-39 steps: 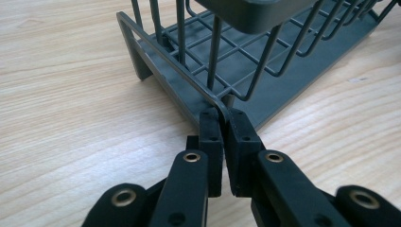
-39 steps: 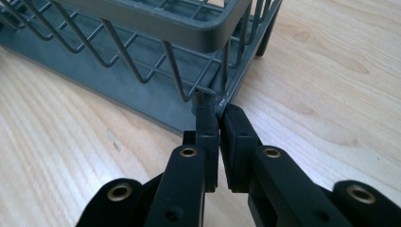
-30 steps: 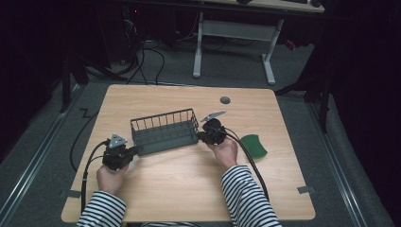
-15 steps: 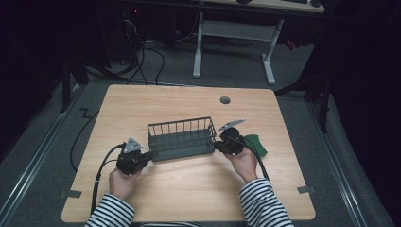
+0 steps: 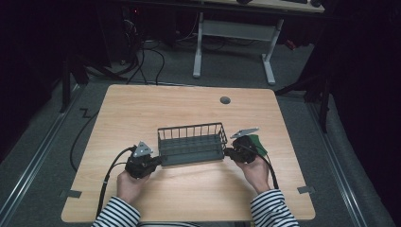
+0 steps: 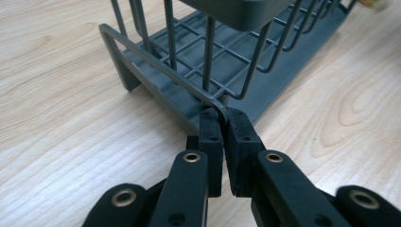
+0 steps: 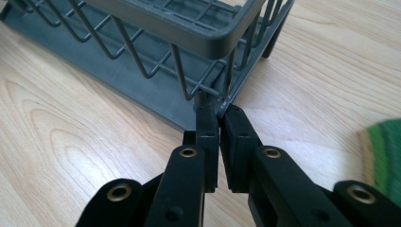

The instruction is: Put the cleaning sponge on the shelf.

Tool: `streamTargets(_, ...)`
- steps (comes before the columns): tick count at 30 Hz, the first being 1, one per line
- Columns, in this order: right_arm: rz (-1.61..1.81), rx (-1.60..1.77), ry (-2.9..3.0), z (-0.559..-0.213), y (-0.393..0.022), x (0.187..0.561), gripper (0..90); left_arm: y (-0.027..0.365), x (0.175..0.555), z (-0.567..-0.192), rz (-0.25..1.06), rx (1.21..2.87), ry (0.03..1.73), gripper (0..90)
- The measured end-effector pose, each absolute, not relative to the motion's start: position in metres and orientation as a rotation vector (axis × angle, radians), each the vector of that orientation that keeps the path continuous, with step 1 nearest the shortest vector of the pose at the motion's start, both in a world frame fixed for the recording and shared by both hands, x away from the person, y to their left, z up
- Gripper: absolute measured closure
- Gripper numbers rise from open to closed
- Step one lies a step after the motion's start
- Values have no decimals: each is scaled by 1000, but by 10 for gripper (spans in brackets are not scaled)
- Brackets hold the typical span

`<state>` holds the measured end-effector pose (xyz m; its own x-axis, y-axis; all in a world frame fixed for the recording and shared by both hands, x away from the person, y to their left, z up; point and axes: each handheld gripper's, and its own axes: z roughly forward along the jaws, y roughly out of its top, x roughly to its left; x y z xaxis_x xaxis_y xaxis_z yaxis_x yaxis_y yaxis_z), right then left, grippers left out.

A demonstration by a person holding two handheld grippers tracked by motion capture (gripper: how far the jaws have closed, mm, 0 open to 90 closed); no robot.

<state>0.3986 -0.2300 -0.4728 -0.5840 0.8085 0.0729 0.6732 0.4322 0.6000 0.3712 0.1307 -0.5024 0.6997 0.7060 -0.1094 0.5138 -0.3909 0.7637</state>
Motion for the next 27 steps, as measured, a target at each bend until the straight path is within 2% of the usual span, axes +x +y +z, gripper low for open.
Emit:
streamTargets(14,834,1303,2459,-481,-239,385,864,124,366,-508,298,2096,907,854)
streamTargets(21,855,1368,2432,-488,-255,379,821,125,366,-510,301,2079,904,844)
streamTargets(27,940,1381,2372,-482,-270,367,683,131,362,-511,302,2077,920,635)
